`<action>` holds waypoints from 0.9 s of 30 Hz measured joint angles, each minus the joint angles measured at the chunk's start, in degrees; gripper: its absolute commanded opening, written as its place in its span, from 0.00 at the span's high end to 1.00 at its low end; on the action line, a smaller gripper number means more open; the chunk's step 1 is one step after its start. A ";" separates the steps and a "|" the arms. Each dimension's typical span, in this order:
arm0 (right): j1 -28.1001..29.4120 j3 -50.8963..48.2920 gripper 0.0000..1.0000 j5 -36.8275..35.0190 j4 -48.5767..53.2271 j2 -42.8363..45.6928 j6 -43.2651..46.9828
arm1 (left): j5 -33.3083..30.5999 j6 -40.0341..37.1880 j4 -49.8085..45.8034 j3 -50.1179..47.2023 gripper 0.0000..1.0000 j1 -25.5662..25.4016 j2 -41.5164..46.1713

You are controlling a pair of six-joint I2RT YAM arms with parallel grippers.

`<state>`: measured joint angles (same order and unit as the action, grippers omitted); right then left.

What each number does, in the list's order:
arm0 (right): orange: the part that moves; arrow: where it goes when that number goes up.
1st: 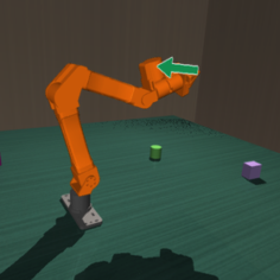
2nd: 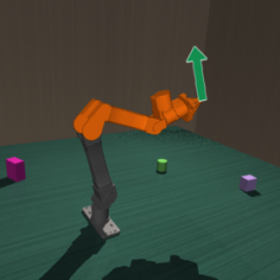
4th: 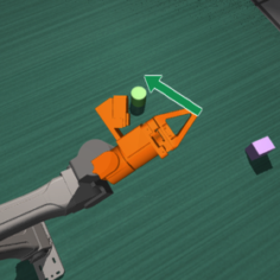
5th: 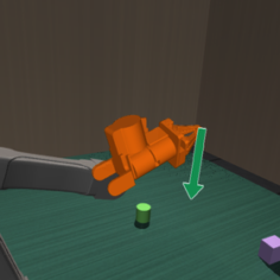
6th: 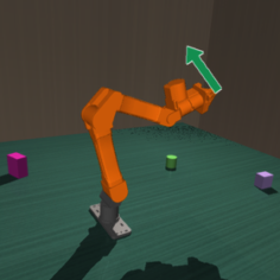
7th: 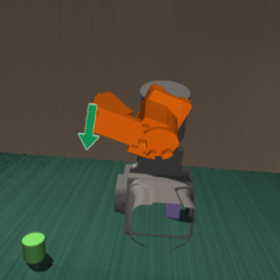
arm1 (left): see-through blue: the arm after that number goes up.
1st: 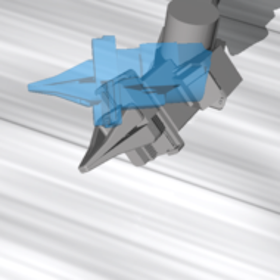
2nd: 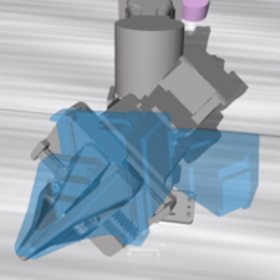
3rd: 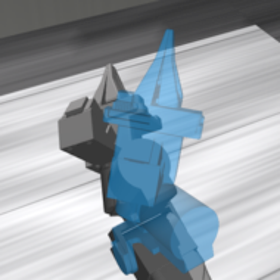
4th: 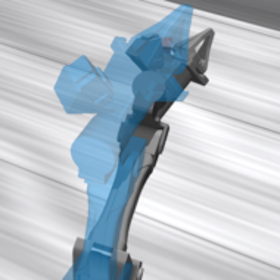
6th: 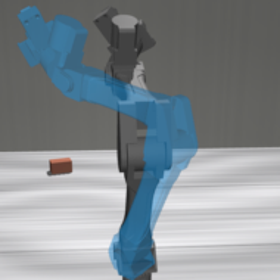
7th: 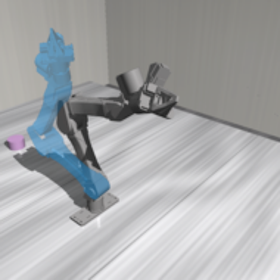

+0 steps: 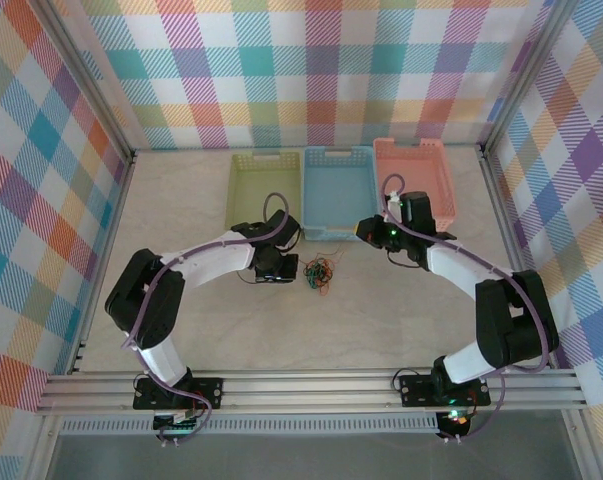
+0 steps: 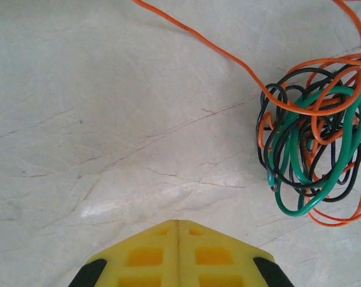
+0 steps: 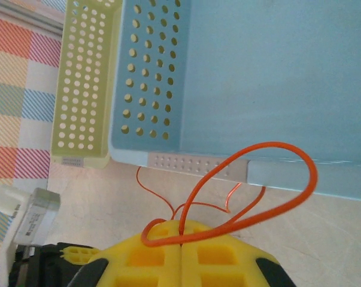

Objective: Untangle the cables

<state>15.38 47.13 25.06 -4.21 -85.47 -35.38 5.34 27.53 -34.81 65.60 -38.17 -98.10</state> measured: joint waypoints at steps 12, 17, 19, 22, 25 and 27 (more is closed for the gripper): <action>-0.09 -0.02 1.00 0.09 -0.07 0.00 -0.13 | 6.69 -0.24 3.65 1.66 0.40 -3.15 0.26; -0.07 -0.02 1.00 0.31 -0.07 0.00 -0.22 | 6.56 -0.15 3.37 6.05 0.35 -4.09 -4.46; -0.07 -0.07 1.00 0.48 -0.09 0.00 -0.22 | 6.10 -0.20 3.17 7.39 0.34 -4.09 -6.60; -0.07 -0.24 1.00 0.50 -0.09 0.00 -0.22 | 5.01 -0.20 2.03 8.94 0.32 -4.09 -9.49; -0.09 -0.28 1.00 0.55 -0.11 0.00 -0.22 | 4.42 -0.17 1.42 10.29 0.34 -4.09 -11.87; -0.09 -0.28 1.00 0.70 -0.11 0.00 -0.22 | 4.39 -0.13 1.25 11.06 0.42 -4.09 -12.92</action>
<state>15.29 46.85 25.76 -4.32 -85.47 -35.59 9.74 27.40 -33.56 76.66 -42.26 -111.02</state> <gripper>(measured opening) 0.062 0.645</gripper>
